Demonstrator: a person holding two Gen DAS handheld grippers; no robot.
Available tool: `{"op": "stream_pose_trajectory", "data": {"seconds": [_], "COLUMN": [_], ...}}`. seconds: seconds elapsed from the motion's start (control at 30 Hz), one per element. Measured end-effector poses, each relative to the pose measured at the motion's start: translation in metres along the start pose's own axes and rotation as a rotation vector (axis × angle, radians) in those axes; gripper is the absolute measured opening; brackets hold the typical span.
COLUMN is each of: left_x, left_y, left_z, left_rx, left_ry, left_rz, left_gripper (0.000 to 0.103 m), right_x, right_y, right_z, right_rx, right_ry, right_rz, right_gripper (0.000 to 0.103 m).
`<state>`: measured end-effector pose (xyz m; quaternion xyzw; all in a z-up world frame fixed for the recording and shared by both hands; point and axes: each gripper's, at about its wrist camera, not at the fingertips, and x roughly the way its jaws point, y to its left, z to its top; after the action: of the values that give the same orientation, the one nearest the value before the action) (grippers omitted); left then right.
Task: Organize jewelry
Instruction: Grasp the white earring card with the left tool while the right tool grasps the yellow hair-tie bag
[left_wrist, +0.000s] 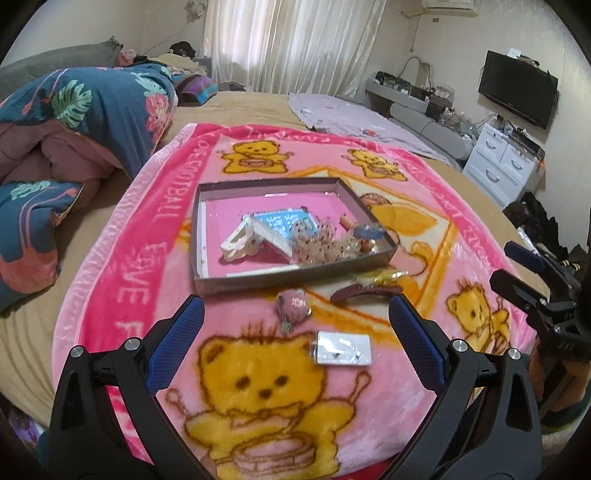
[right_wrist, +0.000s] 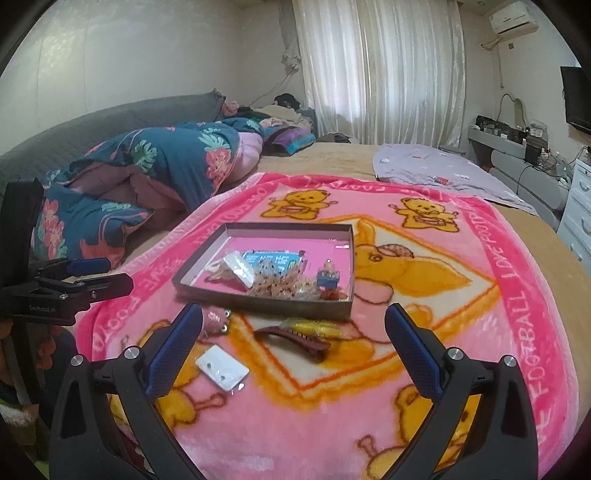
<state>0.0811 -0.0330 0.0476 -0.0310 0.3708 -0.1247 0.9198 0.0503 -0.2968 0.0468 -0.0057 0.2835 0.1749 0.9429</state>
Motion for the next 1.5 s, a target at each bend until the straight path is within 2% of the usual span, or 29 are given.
{"op": "stream_pose_trajectory", "data": {"seconds": [0.3,0.77,0.97,1.1,1.27,1.33,1.5], "left_x": [0.016,0.066,0.085,0.091,0.105,0.107,0.115], "left_y": [-0.004,-0.051,-0.058,-0.063,-0.059,-0.058,-0.058], "left_z": [-0.024,-0.064,-0.074,-0.073,-0.072,-0.072,-0.072], "left_rx": [0.022,0.136,0.148,0.168,0.137,0.132,0.117], "left_ry": [0.074,0.194,0.212,0.183,0.195,0.191,0.197], "left_rz": [-0.002,-0.032,-0.017,-0.011,-0.001,-0.001,-0.014], "left_gripper": [0.093,0.093,0.093,0.093,0.093,0.090,0.070], "right_x": [0.011,0.037,0.061,0.078,0.104,0.116,0.138], "right_y": [-0.009,-0.054,-0.063,-0.065,-0.060,-0.056,-0.046], "right_z": [-0.018,-0.036,-0.043,-0.041,-0.036,-0.035,-0.028], "right_rx": [0.020,0.167,0.239,0.272,0.290,0.278,0.250], "right_ry": [0.062,0.139,0.195,0.224,0.269,0.284,0.299], "right_rz": [-0.006,-0.004,0.034,0.052,0.051,0.042,0.032], "right_gripper": [0.098,0.099,0.098,0.098,0.098,0.098,0.098]}}
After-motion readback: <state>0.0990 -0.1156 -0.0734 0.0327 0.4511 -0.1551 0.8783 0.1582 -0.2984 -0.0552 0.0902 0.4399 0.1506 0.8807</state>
